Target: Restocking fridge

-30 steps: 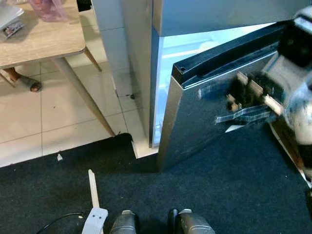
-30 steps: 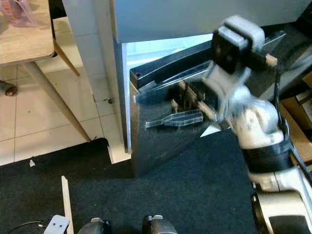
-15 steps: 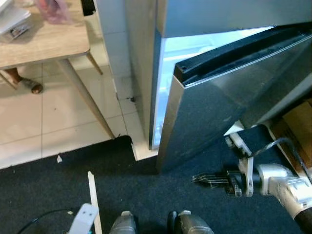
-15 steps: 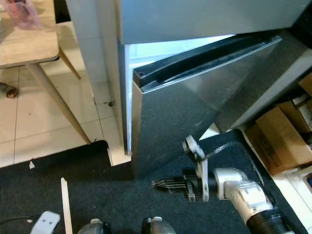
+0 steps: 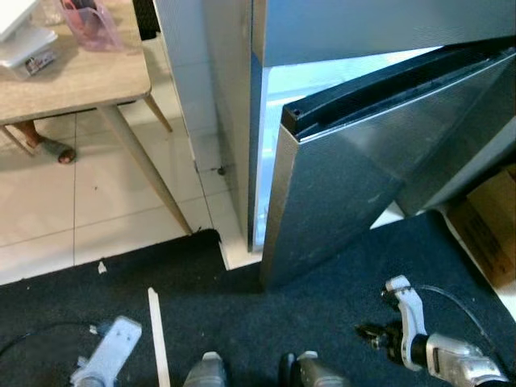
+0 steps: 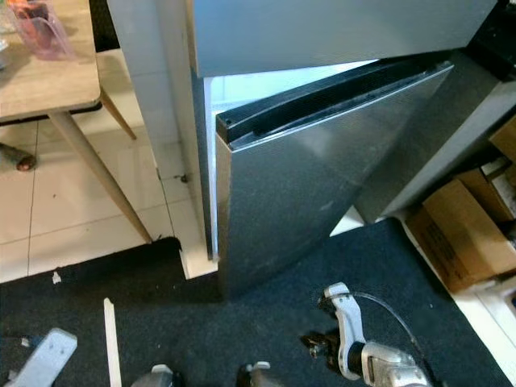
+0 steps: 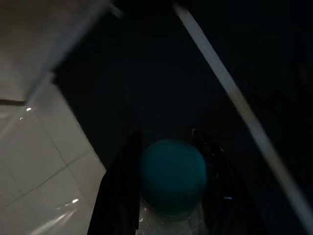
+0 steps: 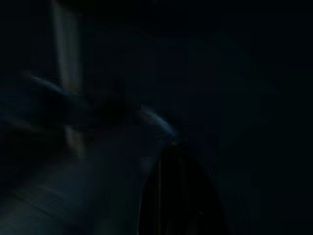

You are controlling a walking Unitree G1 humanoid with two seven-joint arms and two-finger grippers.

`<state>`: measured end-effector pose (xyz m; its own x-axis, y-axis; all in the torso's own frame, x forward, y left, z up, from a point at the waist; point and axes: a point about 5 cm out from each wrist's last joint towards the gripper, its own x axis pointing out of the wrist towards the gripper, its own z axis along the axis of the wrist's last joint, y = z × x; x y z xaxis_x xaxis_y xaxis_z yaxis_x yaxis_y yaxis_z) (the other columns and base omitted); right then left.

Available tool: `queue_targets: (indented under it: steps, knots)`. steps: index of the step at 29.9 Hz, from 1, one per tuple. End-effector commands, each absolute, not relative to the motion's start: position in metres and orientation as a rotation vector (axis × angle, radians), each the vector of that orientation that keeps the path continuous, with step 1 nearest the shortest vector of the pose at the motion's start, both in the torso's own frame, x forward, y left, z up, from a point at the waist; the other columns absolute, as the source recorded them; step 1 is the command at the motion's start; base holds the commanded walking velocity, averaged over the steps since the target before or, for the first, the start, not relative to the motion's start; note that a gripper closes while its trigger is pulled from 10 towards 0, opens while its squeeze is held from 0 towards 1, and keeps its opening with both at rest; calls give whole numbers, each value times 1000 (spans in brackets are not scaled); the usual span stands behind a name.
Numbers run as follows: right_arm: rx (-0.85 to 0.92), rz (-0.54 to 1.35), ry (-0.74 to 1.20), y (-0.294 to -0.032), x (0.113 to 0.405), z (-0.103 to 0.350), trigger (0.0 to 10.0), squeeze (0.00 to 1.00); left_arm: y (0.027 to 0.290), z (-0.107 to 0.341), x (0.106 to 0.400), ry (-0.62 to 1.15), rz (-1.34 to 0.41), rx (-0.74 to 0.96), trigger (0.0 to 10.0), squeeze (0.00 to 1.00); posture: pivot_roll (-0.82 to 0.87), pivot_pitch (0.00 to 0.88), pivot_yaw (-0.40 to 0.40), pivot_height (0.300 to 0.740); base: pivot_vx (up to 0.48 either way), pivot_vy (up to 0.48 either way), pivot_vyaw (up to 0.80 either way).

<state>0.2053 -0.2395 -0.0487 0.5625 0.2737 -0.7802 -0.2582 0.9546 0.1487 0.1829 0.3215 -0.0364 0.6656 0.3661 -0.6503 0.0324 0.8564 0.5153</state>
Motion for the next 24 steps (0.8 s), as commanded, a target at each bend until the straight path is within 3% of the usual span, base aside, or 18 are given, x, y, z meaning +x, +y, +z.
queue_targets:
  steps: [1, 11, 19, 24]
  knots:
    - [-10, 198, 1021, -247, 175, -68, 10000, 0, 331, -27, 188, 766, 295, 447, 10000, 0, -21, 157, -37, 740, 0, 0, 0]
    - [-64, 84, 1163, -230, 128, -97, 10000, 0, 290, -18, 234, 564, 280, 70, 10000, 0, -36, 80, -38, 740, 0, 0, 0]
    - [-74, 66, 1135, -216, 137, -98, 10000, 0, 273, -21, 240, 556, 252, 31, 10000, 0, -41, 39, -37, 740, 0, 0, 0]
    - [-59, 31, 1102, -216, 149, -94, 10000, 0, 276, -10, 251, 517, 233, 114, 10000, 0, -38, 38, -34, 740, 0, 0, 0]
